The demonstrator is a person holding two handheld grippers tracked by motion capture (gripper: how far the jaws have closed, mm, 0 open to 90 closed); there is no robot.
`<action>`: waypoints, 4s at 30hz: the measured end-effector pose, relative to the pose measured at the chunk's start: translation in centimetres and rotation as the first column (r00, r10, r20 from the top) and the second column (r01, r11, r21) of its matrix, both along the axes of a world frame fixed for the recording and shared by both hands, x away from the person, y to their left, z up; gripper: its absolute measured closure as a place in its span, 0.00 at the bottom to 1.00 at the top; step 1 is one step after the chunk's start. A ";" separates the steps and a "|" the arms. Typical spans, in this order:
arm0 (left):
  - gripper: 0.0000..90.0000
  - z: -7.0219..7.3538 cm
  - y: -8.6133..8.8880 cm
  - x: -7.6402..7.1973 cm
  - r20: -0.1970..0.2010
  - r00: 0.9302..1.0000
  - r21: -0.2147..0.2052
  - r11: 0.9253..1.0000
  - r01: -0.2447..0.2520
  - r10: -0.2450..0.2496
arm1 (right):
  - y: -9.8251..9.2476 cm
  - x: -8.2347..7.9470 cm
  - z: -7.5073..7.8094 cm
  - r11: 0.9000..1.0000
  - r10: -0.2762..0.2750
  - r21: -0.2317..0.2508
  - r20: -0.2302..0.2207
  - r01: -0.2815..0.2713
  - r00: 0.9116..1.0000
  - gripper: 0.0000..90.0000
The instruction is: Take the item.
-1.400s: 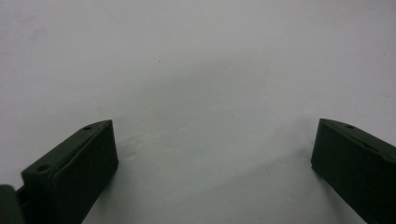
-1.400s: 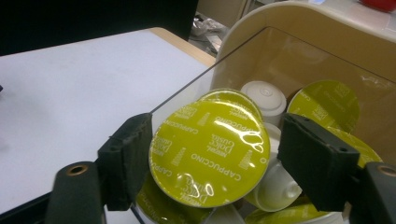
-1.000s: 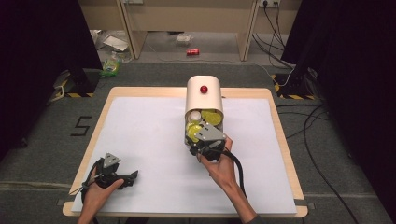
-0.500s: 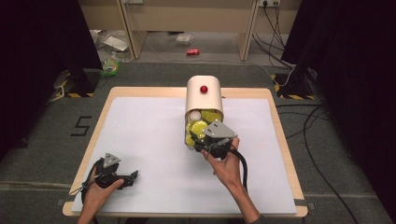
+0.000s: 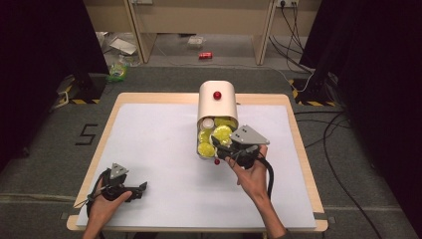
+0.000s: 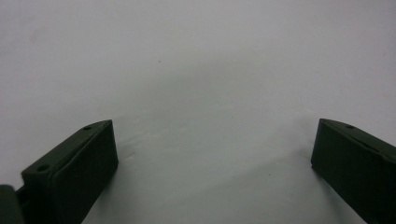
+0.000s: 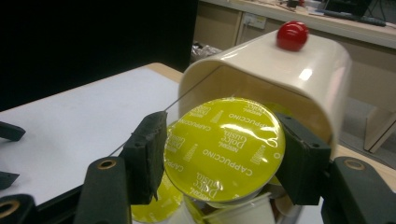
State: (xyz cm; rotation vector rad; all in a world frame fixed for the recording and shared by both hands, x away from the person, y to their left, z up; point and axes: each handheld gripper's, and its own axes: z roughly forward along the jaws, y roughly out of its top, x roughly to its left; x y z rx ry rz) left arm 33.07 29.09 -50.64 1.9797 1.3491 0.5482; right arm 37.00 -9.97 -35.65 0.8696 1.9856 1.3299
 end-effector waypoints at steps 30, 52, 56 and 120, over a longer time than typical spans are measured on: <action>0.00 0.0 0.0 0.0 0.000 1.000 -0.001 1.000 -0.001 0.001 | -8.4 -0.9 0.8 0.984 -0.164 0.079 0.009 0.162 0.986 0.45; 0.00 0.0 0.0 0.0 0.000 1.000 -0.001 1.000 0.000 0.000 | -10.7 -0.2 -3.2 0.970 -0.234 0.053 -0.058 0.237 0.971 0.45; 0.00 0.0 0.0 0.0 0.000 1.000 -0.001 1.000 0.000 0.000 | -10.9 0.0 -4.2 0.969 -0.236 0.055 -0.075 0.240 0.969 0.45; 0.00 0.0 0.0 0.0 0.000 1.000 0.000 1.000 0.000 0.000 | -12.5 2.1 -12.5 0.948 -0.317 -0.074 -0.290 0.309 0.903 0.45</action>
